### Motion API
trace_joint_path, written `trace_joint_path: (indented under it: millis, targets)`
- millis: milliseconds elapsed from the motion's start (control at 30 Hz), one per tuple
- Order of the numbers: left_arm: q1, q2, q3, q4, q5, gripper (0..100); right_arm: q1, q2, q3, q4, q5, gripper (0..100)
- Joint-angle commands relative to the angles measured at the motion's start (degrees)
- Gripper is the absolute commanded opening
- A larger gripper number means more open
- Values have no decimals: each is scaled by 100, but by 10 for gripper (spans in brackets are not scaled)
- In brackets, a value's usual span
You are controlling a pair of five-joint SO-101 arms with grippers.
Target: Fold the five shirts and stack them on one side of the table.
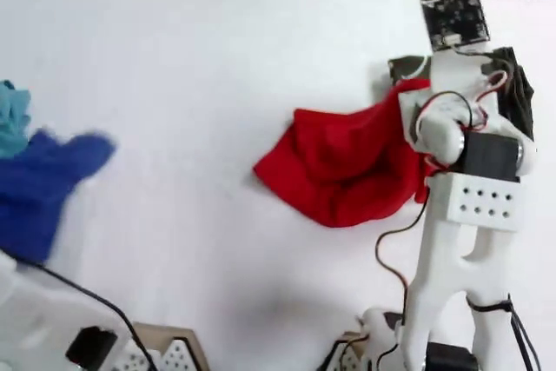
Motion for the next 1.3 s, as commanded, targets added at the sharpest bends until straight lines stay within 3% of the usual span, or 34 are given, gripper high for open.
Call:
trace_joint_path:
  millis: [0,267,467,700,800,967,1133,1267]
  targets:
    - [-413,-44,-787,9,-35,26,-224,-330,-26,-4,-18,21]
    - [-404,-70,-971,35,-62,37,-681,-330,-44,4,-18,21]
    - [-378,-97,-1191,44,-35,318,-725,-330,-18,31,-18,21]
    - [-316,-79,-2721,651,1029,258,-875,-330,-26,-4,-18,21]
    - [167,-79,-3160,1512,1266,259,-1332,-312,-62,-4,-237,21]
    - [1679,-26,-2941,3156,1275,257,-2316,-268,-712,-13,-624,21]
    - [3042,-26,-1815,3059,1292,256,-2976,-268,-1749,-13,-844,21]
    - [3446,-44,-1226,2778,1301,256,-3495,-259,-2576,-57,-1081,21]
